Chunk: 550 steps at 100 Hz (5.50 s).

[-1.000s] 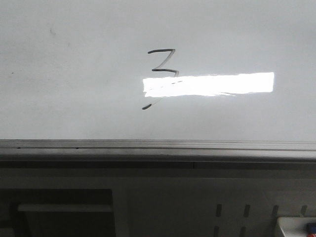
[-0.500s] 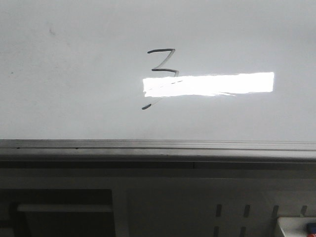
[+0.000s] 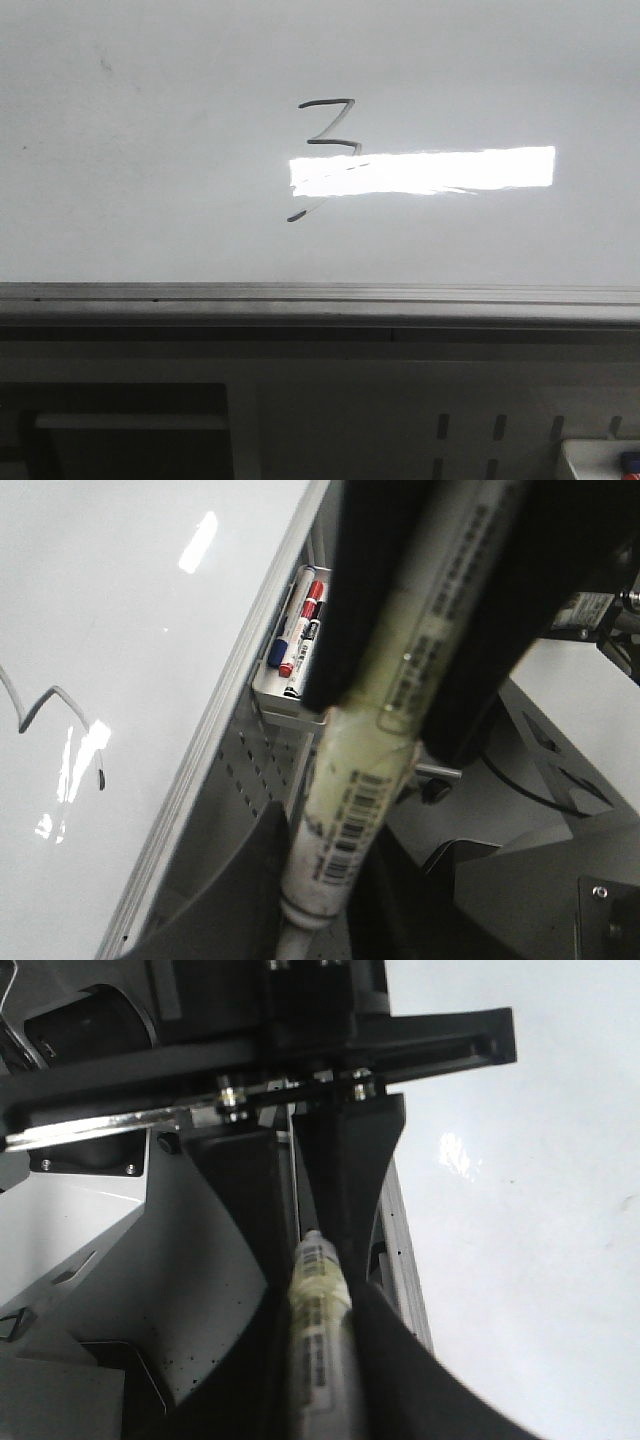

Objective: Write number 3 on whiteboard

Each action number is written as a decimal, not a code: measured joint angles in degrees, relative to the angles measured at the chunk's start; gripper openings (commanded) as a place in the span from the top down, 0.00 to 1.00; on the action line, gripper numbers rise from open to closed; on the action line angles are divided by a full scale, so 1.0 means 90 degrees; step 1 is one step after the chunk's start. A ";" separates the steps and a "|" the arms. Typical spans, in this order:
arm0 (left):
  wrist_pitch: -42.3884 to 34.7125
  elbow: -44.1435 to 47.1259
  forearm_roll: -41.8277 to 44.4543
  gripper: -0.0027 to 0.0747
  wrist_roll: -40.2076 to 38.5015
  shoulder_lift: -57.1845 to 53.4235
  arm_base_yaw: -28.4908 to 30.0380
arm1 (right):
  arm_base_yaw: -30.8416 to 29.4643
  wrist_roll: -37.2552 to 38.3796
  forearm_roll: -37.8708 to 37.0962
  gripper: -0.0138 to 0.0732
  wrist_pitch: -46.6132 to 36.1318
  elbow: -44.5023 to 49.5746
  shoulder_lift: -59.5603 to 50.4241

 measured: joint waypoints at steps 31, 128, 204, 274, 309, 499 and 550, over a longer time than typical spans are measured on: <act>-0.0202 -0.0024 0.0054 0.99 -0.0184 0.0006 0.0000 | 0.0009 0.0157 -0.0223 0.28 -0.0156 -0.0011 -0.0036; -0.7400 0.2156 -0.1423 0.99 -0.3445 0.2797 0.0012 | -0.1295 0.2131 -0.1027 0.89 0.0098 0.1366 -0.2866; -0.8258 0.2106 -0.1482 0.99 -0.3483 0.3167 0.0000 | -0.1295 0.2254 -0.1172 0.89 0.0057 0.1650 -0.2873; -0.8214 0.2052 -0.1820 0.41 -0.3483 0.3156 -0.0063 | -0.1295 0.2291 -0.1172 0.89 0.0057 0.1650 -0.2873; -0.7788 0.2122 -0.2066 0.41 -0.3483 0.2416 -0.0023 | -0.1295 0.2344 -0.1230 0.89 0.0034 0.1667 -0.2901; -0.4521 0.4911 0.2201 0.99 -0.2416 -0.4443 0.2677 | -0.1295 0.6565 -0.5264 0.89 -0.0664 0.4541 -0.5760; -0.3090 0.5705 0.3337 0.99 -0.5571 -0.5425 0.4434 | -0.1295 0.6565 -0.5264 0.89 -0.0664 0.4541 -0.5760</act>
